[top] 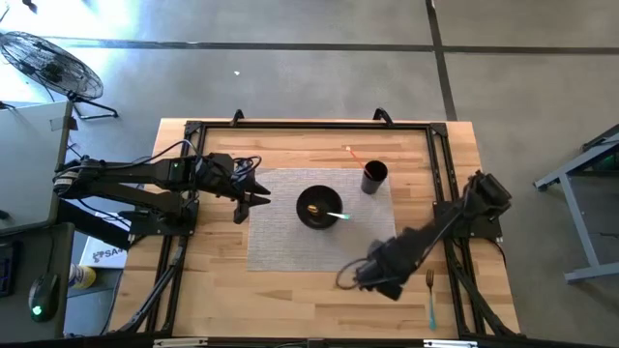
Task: Pick & Place Utensil
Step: Put the blue fork into the black bowl to the bottom left of the black bowl
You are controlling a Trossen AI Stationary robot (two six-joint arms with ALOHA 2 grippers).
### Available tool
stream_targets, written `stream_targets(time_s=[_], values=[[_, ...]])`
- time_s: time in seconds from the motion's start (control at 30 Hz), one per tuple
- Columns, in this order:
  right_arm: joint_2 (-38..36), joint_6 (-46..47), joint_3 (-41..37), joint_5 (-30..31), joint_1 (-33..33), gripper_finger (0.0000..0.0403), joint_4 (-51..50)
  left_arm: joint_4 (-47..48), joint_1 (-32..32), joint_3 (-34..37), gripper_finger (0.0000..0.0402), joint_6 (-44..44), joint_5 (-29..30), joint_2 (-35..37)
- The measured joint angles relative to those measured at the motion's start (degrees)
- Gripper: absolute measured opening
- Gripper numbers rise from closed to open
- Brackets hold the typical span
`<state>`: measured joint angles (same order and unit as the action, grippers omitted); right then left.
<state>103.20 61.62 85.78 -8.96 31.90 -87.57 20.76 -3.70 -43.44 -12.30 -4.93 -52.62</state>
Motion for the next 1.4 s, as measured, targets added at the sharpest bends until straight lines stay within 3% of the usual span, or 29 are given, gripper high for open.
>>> stream_targets(time_s=[0.2, 0.4, 0.63, 0.93, 1.4], values=[[0.03, 9.93, -14.08, -15.7, 4.25, 0.0141, 8.76, -0.14, 0.0, 0.0, 0.012, -0.21, 0.11, -0.02], [0.04, 13.21, -25.07, -23.21, 6.46, 0.0142, 19.51, -0.94, 0.0, 0.0, 0.012, -0.99, 0.13, -0.43], [0.07, 16.37, -30.48, -25.27, 8.5, 0.0129, 25.9, -0.94, 0.0, 0.07, 0.012, -1.53, 0.1, -1.47], [0.07, 21.8, -33.83, -27.7, 10.08, 0.0108, 42.25, -1.27, 0.0, 0.07, 0.012, -1.52, -0.04, -2.08], [-4.02, 25.85, -34.15, -25.19, 11.39, 0.0108, 40.0, -1.32, 0.0, 0.07, 0.012, -1.54, -0.02, -2.08]])
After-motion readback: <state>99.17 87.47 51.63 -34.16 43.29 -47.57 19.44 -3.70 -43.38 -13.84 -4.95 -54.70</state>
